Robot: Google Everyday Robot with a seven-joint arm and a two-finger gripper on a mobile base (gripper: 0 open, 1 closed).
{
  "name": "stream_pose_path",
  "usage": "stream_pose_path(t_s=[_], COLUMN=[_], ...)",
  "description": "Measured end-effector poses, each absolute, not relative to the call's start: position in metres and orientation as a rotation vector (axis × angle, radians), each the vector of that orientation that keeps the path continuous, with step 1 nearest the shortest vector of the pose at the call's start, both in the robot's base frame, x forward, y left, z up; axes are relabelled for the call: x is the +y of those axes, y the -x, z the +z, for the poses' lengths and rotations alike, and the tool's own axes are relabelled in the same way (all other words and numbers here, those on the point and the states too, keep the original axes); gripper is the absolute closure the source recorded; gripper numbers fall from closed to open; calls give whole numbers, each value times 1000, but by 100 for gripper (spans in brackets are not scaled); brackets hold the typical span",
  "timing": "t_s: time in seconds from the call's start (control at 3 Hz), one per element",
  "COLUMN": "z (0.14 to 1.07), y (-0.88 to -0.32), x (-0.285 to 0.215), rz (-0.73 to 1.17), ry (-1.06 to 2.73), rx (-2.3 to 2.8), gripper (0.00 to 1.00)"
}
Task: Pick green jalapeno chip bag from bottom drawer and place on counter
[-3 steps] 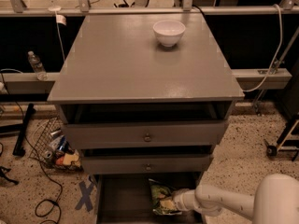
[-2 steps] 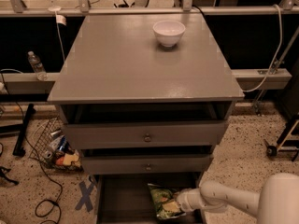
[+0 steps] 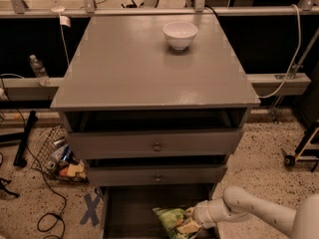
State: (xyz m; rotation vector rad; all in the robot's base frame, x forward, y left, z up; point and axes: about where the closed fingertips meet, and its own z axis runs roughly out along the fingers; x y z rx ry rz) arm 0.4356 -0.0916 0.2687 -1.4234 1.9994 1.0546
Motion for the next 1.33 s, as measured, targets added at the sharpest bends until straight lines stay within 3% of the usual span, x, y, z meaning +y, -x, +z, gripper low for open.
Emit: stream_pose_path(t_s=[0.33,1.33], z=[313,332], y=[-415,-413], x=[-94,-87], rz=[1128,1083], ry=[1540,1572], rx=[1800,1778], gripper=[100,100])
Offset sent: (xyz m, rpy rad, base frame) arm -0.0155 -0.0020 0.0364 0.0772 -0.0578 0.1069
